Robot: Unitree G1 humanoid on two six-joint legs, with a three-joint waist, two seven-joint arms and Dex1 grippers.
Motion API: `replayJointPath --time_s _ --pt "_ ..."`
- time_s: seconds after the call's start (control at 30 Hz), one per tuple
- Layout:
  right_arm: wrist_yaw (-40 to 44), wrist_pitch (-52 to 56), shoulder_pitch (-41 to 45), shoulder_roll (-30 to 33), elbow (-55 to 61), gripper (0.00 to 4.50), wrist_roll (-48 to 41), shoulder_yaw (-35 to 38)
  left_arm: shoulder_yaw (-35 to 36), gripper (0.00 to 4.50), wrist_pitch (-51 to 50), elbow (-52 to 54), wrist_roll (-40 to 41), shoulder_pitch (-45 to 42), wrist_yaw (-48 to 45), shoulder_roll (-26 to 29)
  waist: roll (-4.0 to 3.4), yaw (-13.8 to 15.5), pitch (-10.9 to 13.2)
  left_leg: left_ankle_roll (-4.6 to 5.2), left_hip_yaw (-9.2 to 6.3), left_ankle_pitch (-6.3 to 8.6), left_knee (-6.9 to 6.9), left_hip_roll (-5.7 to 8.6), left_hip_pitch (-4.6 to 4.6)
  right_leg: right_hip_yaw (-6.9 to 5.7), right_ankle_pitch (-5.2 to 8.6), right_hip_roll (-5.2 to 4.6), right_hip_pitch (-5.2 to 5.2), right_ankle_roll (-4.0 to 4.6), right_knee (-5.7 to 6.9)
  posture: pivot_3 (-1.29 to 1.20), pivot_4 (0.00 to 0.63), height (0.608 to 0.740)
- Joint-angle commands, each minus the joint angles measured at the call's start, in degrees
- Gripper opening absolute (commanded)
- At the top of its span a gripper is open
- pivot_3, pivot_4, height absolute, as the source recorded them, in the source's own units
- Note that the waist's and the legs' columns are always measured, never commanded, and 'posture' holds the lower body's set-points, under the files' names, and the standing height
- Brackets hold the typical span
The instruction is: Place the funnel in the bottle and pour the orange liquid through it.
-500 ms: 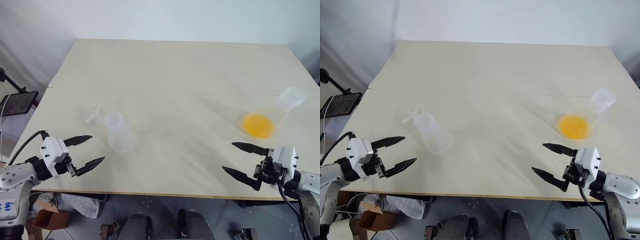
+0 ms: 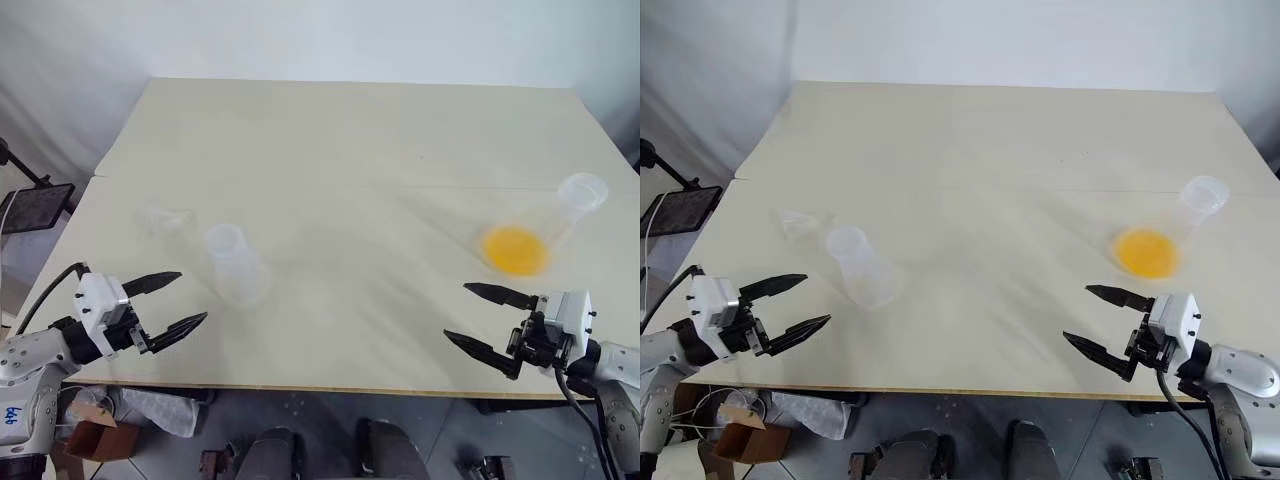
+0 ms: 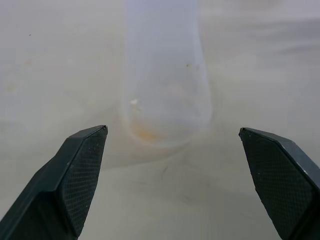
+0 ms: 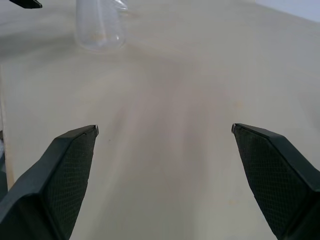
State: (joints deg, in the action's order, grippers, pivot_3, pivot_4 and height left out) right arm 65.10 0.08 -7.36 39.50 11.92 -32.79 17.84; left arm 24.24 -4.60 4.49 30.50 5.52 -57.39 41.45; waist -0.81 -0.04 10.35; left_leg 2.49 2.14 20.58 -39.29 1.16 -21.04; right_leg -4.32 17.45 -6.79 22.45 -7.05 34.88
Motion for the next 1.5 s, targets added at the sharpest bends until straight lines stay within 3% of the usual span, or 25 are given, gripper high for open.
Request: replayJointPath --time_s 0.03,0.43,0.6,0.83,1.23,1.47,1.5 --pt "-0.9 0.66 1.75 -1.05 3.52 4.49 -1.34 -1.53 4.63 4.5 -0.68 0.41 3.12 2.41 0.53 -0.74 0.0 -0.12 0.0 0.0 0.0 0.0 0.0 -0.01 0.0 0.0 0.0 0.01 0.0 0.0 0.0 0.0 0.15 0.74" --pt "-6.74 8.65 13.35 -6.74 12.13 4.49 -6.36 -10.3 13.37 4.5 -0.6 -7.37 5.86 12.87 -0.37 -5.09 0.12 0.18 -0.06 0.0 -0.05 0.01 0.0 0.05 0.01 0.0 0.0 -0.1 0.01 0.0 0.02 0.0 0.15 0.74" --pt "-6.07 9.02 14.12 -6.28 12.79 4.49 -6.95 -10.54 11.88 4.5 -4.57 -0.98 9.78 14.0 -2.08 -5.03 0.26 -0.01 -0.14 0.01 -0.07 0.02 0.0 0.07 0.0 -0.02 0.0 -0.18 0.0 0.01 0.0 0.0 0.15 0.74" --pt "-2.55 6.11 9.45 -3.61 7.87 4.49 -4.47 -7.1 2.99 4.5 -12.78 9.86 11.79 1.19 3.39 -3.78 0.35 0.67 -0.2 0.08 -0.12 -0.03 -0.01 0.18 0.0 -0.04 0.0 -0.27 -0.02 0.01 0.1 0.0 0.15 0.74" --pt "-3.12 1.75 2.07 -5.23 9.09 4.49 -3.2 -5.13 -7.75 4.5 -16.71 2.14 8.0 -17.97 6.65 -5.61 0.34 0.18 -0.21 0.02 0.01 -0.06 -0.11 0.09 0.02 -0.07 -0.01 0.14 0.0 -0.01 0.2 0.0 0.15 0.74" --pt "-4.42 0.54 -0.66 -5.82 10.42 4.49 -2.7 -4.49 -10.43 4.5 -16.61 -0.83 6.07 -21.08 4.31 -4.59 0.34 0.19 -0.21 0.02 -0.01 -0.06 -0.24 0.11 -0.01 -0.06 -0.02 0.12 -0.01 -0.03 0.25 0.0 0.15 0.74" --pt "-4.72 0.42 -0.84 -5.92 10.59 4.5 -2.66 -4.51 -10.54 4.31 -16.66 -1.11 5.75 -21.11 4.29 -4.46 0.34 0.18 -0.21 0.02 -0.01 -0.06 -0.24 0.1 -0.02 -0.07 -0.02 0.12 -0.01 -0.03 0.24 0.0 0.15 0.74"
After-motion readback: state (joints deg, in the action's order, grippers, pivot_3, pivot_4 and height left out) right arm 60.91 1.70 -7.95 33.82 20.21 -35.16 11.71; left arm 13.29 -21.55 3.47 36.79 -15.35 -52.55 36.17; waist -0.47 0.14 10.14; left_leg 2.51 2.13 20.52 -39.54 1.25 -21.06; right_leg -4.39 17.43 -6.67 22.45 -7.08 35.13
